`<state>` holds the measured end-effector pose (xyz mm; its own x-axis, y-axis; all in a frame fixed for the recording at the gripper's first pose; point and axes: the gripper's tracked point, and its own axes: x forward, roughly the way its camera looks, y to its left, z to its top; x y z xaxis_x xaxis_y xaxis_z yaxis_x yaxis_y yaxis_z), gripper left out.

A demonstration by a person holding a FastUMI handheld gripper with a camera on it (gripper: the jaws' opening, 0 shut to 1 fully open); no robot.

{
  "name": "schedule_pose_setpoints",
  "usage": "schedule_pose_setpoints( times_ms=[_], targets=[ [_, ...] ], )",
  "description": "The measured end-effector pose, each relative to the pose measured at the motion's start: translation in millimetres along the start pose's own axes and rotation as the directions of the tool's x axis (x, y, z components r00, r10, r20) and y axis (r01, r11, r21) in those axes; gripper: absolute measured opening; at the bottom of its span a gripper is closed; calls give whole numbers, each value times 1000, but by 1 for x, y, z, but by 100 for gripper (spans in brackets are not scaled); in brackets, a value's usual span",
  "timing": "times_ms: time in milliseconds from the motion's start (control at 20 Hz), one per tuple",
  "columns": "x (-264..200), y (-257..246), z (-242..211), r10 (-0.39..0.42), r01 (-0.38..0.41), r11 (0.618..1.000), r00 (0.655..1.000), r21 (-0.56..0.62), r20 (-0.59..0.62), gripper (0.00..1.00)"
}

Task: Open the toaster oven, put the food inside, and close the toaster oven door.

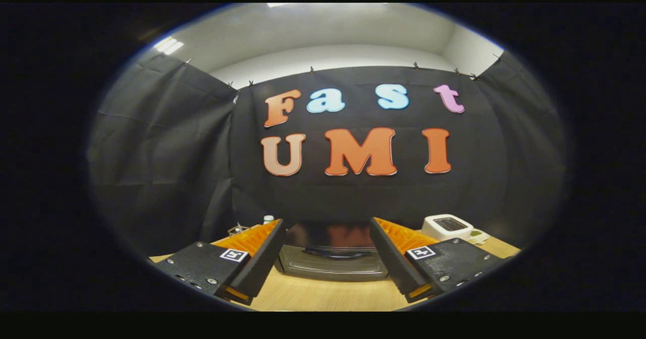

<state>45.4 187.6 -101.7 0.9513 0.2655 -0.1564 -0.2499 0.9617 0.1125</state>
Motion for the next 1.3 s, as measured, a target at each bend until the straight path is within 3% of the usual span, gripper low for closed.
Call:
schedule_pose_setpoints(
  times_ms=[150, 500, 650, 950, 1300],
  targets=[
    [28, 2, -28, 9, -6, 999, 998, 50, -63, 98],
    [81, -10, -90, -54, 58, 998, 981, 15, -187, 99],
    [94, -22, -101, -91, 92, 996, 975, -4, -205, 99],
    [112, -20, -127, -90, 102, 994, 957, 29, -276, 99],
    [108, -19, -128, -99, 94, 995, 964, -31, -248, 97]
  ],
)
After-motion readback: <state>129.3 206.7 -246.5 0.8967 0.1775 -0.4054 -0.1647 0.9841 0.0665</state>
